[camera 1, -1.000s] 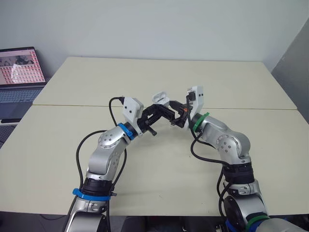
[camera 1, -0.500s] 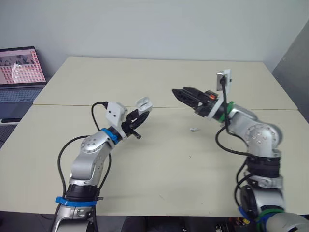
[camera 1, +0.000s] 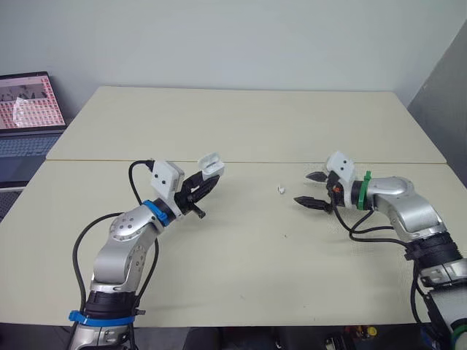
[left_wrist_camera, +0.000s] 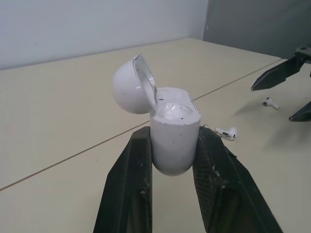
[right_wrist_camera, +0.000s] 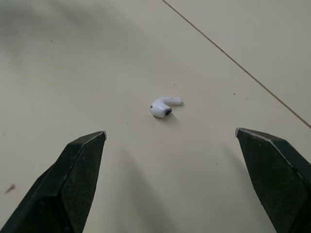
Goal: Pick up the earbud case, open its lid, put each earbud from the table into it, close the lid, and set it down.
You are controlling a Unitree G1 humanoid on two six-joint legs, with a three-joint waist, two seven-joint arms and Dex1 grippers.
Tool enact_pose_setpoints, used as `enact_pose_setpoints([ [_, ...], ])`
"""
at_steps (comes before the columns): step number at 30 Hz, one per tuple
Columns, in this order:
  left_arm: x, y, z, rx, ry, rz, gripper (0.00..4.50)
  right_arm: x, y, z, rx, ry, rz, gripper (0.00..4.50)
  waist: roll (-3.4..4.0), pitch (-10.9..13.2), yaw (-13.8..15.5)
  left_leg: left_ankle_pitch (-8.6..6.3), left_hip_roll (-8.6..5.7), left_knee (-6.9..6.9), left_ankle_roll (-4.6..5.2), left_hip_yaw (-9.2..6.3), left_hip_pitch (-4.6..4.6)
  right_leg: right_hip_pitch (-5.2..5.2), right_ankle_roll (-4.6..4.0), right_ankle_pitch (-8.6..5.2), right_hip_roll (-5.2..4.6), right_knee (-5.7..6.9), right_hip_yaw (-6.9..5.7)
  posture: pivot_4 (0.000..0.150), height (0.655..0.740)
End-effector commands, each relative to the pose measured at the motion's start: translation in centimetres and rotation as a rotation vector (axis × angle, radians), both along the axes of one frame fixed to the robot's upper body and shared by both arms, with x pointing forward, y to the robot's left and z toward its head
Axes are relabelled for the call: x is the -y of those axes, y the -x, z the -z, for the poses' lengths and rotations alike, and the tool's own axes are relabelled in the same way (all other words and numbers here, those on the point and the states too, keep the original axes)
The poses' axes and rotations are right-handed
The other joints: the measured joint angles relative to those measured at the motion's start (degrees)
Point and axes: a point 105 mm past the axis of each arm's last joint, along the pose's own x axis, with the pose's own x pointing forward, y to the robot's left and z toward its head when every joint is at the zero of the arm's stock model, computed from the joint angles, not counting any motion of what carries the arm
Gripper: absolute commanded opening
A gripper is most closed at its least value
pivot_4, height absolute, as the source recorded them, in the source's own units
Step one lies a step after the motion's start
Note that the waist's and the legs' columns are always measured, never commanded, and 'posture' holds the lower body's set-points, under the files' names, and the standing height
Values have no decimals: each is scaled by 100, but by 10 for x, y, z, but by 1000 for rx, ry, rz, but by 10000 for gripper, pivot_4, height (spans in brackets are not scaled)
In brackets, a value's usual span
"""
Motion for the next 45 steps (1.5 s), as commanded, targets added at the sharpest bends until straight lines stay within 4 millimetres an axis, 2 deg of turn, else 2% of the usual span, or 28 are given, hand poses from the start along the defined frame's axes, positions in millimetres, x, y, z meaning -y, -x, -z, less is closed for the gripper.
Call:
enact_pose_setpoints([
  [1,-2,6,-14,54,1,-7,7519,-5,-9,-13,72,5,-24,44796,0,0,4,0,0,0,0,0,-1,0,0,0,0,0,1,1500,7400],
  [5,-4,11,-11,46,-1,-21,7519,-22,-15,-3,47,-58,14,44796,0,0,4,0,0,-2,0,-2,-1,0,-1,0,0,0,-1,1500,7400],
  [9,-5,13,-13,47,2,-38,7519,-38,-12,11,7,-107,60,44796,1,1,16,0,0,0,0,-6,-2,0,-2,0,-1,4,-3,1500,7400],
  [15,-8,17,-12,39,1,-55,7519,-37,-6,31,-5,-81,170,44796,0,0,29,0,-6,1,0,-4,-2,2,-1,0,-7,3,-1,1500,7400],
  [18,-7,17,-12,39,4,-59,7519,-33,-6,39,-27,-76,234,36148,0,0,28,0,-5,5,0,-5,-1,3,0,0,-7,5,-3,1500,7400],
  [27,-4,11,-14,48,5,-53,7519,-34,-11,37,-13,-110,316,2745,0,0,24,0,-5,8,-1,-3,15,12,0,0,-5,13,-1,1500,7400],
  [28,-4,11,-14,48,6,-52,7519,-33,-12,37,-11,-110,319,453,0,0,25,0,-5,8,-1,-3,15,13,0,0,-5,13,-1,1500,7400],
  [35,-1,10,-13,49,8,-45,7519,-27,-12,37,-6,-107,328,453,0,0,25,0,-5,7,-1,-2,18,16,0,0,-5,12,0,1500,7400],
  [41,-4,11,-12,46,4,-48,7519,-28,-6,30,12,-92,265,453,0,0,24,0,-5,6,-1,-1,18,16,0,0,-5,11,0,1500,7400],
  [45,-6,11,-12,46,-2,-52,7519,-19,-2,25,19,-66,252,453,0,0,24,0,-5,4,-1,-1,17,14,-1,0,-5,11,0,1500,7400],
])
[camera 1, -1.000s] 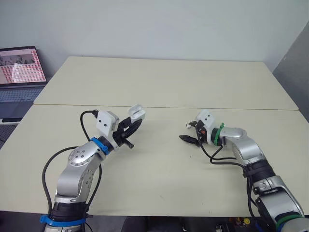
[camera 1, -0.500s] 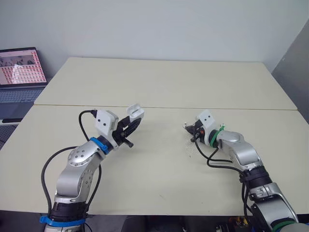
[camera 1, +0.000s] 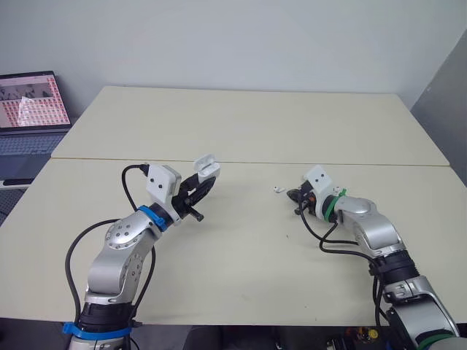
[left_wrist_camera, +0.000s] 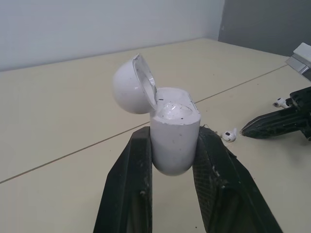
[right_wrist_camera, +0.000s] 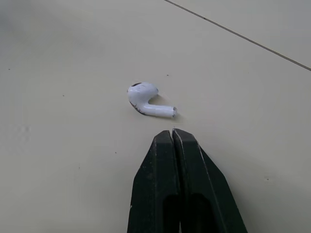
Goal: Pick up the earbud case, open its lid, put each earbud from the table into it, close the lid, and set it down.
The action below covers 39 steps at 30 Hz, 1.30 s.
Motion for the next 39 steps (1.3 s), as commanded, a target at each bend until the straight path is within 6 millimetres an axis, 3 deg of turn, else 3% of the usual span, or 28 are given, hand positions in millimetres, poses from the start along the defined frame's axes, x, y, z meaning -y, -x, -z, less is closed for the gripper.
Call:
enact_pose_setpoints([
  [1,-3,2,-10,45,-4,3,7519,10,4,-13,37,20,-12,453,0,0,0,0,0,0,0,0,0,0,0,0,0,0,0,1500,7400],
  [5,-5,3,-10,44,-7,-1,7519,7,11,-26,61,-18,-96,8723,0,0,-3,0,0,-1,0,1,-1,-1,0,0,0,-2,1,1500,7400],
  [14,-1,-1,-13,51,-10,20,7519,-25,-5,-48,116,-47,-349,41012,0,1,-52,0,4,2,0,4,7,0,1,1,6,6,3,1500,7400],
  [16,-1,-1,-13,51,-11,25,7519,-29,-10,-47,122,-17,-400,44564,0,1,-50,0,4,1,0,4,7,1,0,0,6,5,3,1500,7400],
  [22,1,-1,-14,55,-12,33,7519,-36,-19,-35,43,50,-538,44564,1,1,-47,0,3,-7,0,3,0,-2,-26,15,4,-3,2,1500,7400],
  [29,1,5,-13,56,-21,26,7519,-37,-32,-19,-8,113,-520,44564,1,1,-77,0,3,-6,0,3,4,-2,-29,16,4,2,3,1500,7400],
  [32,-1,6,-12,55,-24,15,7519,-33,-34,-12,-24,130,-490,38649,1,1,-85,0,3,-6,0,2,3,-2,-30,17,3,3,2,1500,7400],
  [39,-3,6,-12,54,-24,3,7519,-30,-40,-15,-22,109,-437,13765,1,1,-95,0,2,-1,0,2,9,3,-28,16,2,10,3,1500,7400],
])
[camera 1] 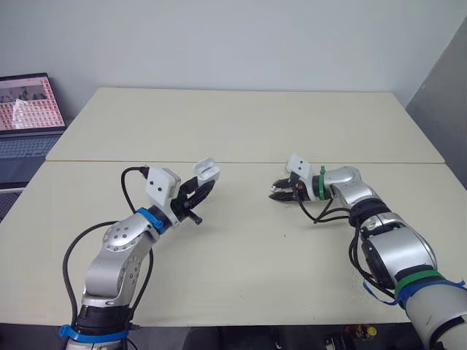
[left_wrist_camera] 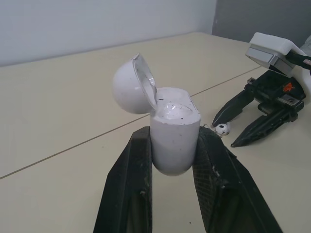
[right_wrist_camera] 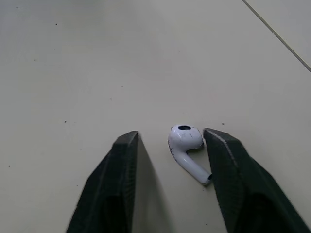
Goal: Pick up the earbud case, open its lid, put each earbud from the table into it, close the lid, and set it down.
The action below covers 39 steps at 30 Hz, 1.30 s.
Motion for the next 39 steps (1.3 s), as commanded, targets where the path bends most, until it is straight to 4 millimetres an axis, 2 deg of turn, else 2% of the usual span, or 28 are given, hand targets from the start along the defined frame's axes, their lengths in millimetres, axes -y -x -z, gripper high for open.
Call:
enact_pose_setpoints([
  [1,0,3,-17,68,-3,-4,7519,2,-7,-11,26,-18,38,10887,0,0,-3,0,0,1,0,0,1,0,0,0,0,1,1,1500,7400],
  [3,0,2,-17,69,-1,-4,7519,2,-8,-13,32,-23,43,4152,0,0,-4,0,0,3,0,0,2,3,0,0,0,2,1,1500,7400],
  [10,4,1,-17,71,6,-2,7519,17,-6,-21,25,-74,54,3830,1,0,-2,0,-1,1,0,-1,2,5,-1,0,0,1,-1,1500,7400],
  [13,2,2,-15,67,7,-9,7519,44,3,-36,63,-29,27,3830,2,2,10,0,-2,-1,0,-3,-1,5,-1,0,-1,-4,-2,1500,7400],
  [16,0,3,-12,61,4,-17,7519,72,30,-46,16,10,-3,3830,4,2,95,0,-4,-4,-1,-6,-5,4,2,-2,-4,-8,-5,1500,7400],
  [19,-6,4,-10,54,2,-35,7519,126,72,-40,-39,188,21,3830,5,3,146,-1,-6,-7,-1,-10,-8,2,8,-7,-6,-13,-10,1500,7400],
  [20,-7,5,-9,53,2,-37,7519,135,81,-39,-52,228,27,3830,5,3,156,-2,-5,-8,-1,-12,-7,5,22,-19,-7,-17,-13,1500,7400],
  [23,-12,6,-6,39,-5,-45,7519,185,106,-32,-105,389,138,3830,7,5,136,-3,-5,-6,-2,1,0,8,27,-26,-8,-19,-4,1500,7400],
  [25,-17,3,-5,37,-10,-59,7519,209,116,-29,-115,483,185,3830,7,5,102,-3,-4,-2,-2,9,8,11,21,-28,-8,-16,2,1500,7400],
  [29,-18,0,-7,39,-12,-61,7519,226,123,-23,-115,571,215,3830,6,6,-1,-1,-1,8,-1,21,35,26,-6,-34,-7,-7,11,1500,7400],
  [33,-11,-1,-6,37,-13,-45,7519,230,123,-11,-131,586,229,3830,5,6,-32,-1,-2,9,-2,20,52,44,-6,-34,-6,-7,13,1500,7400],
  [39,-10,2,-8,34,-15,-38,7519,240,125,3,-180,594,271,25018,2,7,-31,-1,-3,4,-2,13,40,44,22,-21,-6,-18,10,1500,7400],
])
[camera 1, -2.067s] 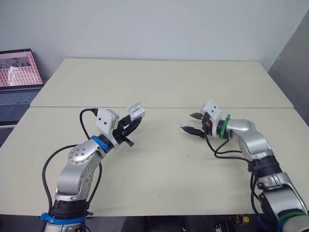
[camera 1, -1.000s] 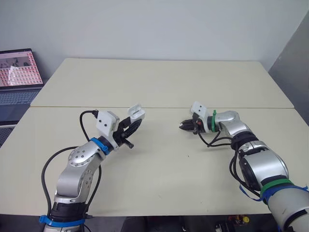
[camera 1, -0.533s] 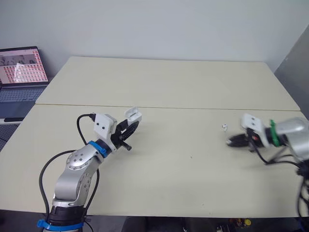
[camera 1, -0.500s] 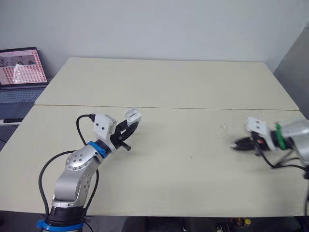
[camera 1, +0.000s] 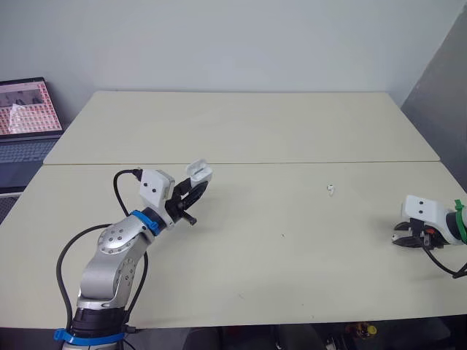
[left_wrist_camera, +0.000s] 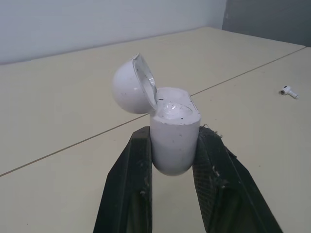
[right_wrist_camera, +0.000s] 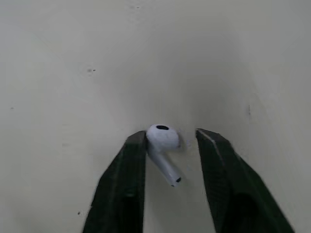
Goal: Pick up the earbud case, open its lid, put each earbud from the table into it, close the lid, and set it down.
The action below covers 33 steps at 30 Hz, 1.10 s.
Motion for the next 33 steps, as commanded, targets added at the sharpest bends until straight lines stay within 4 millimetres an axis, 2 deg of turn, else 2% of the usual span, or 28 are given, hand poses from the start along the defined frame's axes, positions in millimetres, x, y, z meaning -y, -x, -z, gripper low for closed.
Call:
enact_pose_setpoints([
  [1,2,3,-13,49,-8,15,7519,8,5,10,-48,10,38,28472,-3,0,2,0,0,0,0,-2,-1,1,0,0,0,0,-1,1500,7400],
  [2,2,4,-13,48,-10,14,7519,9,7,12,-61,16,39,32026,-5,0,3,0,0,1,0,-3,0,2,0,0,0,-1,-2,1500,7400],
  [9,3,8,-11,37,-9,12,7519,14,15,10,-116,46,32,32026,-8,-1,51,0,-1,3,0,-9,1,9,-11,-7,0,-3,-6,1500,7400],
  [22,3,10,-9,33,0,-3,7519,4,16,10,-161,-3,121,32026,-8,-1,122,0,0,3,0,-10,2,9,-14,-8,0,-4,-8,1500,7400],
  [25,3,10,-10,36,1,-6,7519,6,16,13,-160,11,129,25664,-8,-1,121,0,0,3,0,-9,2,9,-15,-9,0,-4,-8,1500,7400],
  [31,2,8,-11,41,-2,-9,7519,5,15,15,-149,5,128,5079,-17,-5,121,0,-1,10,0,-7,5,15,-21,-13,0,-4,-5,1500,7400],
  [33,2,8,-11,42,-3,-8,7519,3,13,15,-142,-4,125,3833,-26,-10,120,0,-1,11,0,-6,10,19,-22,-13,-1,-4,-4,1500,7400],
])
